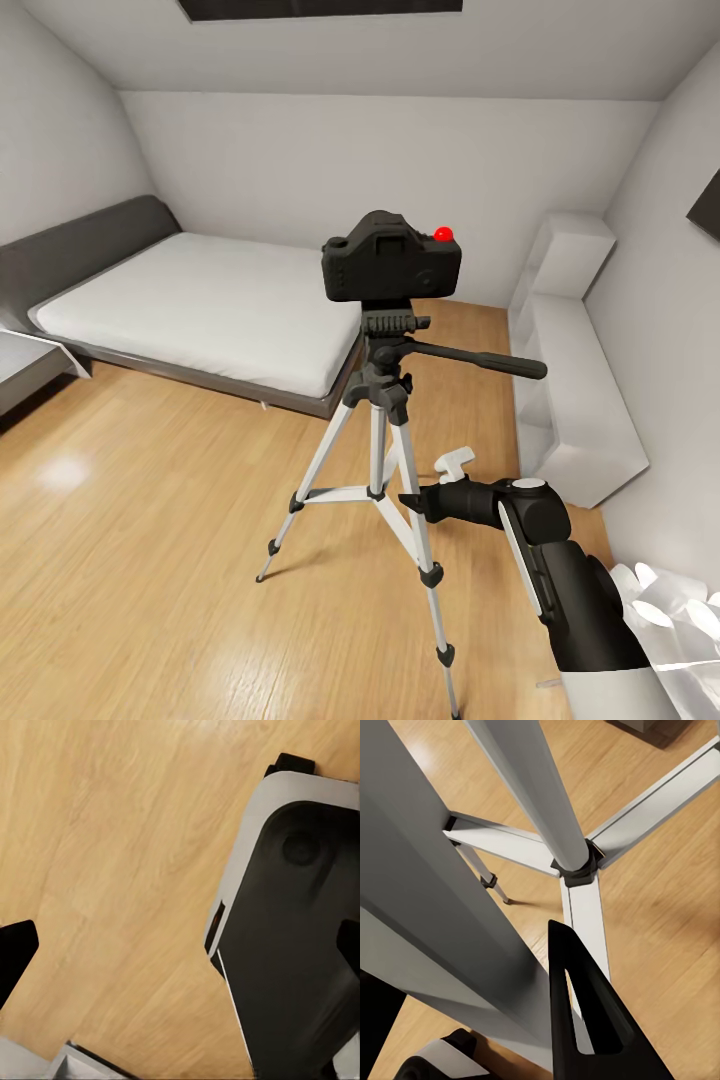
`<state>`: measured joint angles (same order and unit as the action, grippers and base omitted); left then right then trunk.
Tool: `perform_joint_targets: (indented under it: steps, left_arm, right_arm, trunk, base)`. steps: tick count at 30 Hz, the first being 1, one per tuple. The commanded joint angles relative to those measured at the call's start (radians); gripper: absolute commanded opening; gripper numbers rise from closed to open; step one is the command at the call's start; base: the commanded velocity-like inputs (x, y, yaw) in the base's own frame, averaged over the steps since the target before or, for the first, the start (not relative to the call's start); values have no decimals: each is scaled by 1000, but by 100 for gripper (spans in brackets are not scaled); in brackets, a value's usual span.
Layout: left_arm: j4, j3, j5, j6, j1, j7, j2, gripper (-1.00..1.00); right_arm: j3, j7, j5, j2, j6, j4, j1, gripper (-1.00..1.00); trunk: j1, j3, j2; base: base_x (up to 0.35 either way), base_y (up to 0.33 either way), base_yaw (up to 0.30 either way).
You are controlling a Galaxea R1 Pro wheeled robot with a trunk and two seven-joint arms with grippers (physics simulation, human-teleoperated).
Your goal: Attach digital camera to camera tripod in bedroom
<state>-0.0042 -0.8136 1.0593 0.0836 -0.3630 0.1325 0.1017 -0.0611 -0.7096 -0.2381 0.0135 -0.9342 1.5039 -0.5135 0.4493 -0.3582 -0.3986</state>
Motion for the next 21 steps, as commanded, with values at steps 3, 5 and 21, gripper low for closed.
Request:
perform_joint_targets:
  steps: [3,5,21]
  left_arm:
    - [-2,-9,7,3,39,0,-10,100]
    - [-2,-9,7,2,54,-1,-14,100]
    - [-2,-9,7,-8,122,-4,-27,100]
  right_arm:
    - [1,-8,-73,0,6,-22,0,-100]
    - [1,-7,-73,0,6,-22,0,-100]
    - [0,-8,-73,0,6,-22,0,-100]
  trunk:
    - [1,-2,-1]
    - [1,-2,-1]
    - [1,-2,-1]
  base:
    - [0,0,0]
    - [0,0,0]
    - [0,0,0]
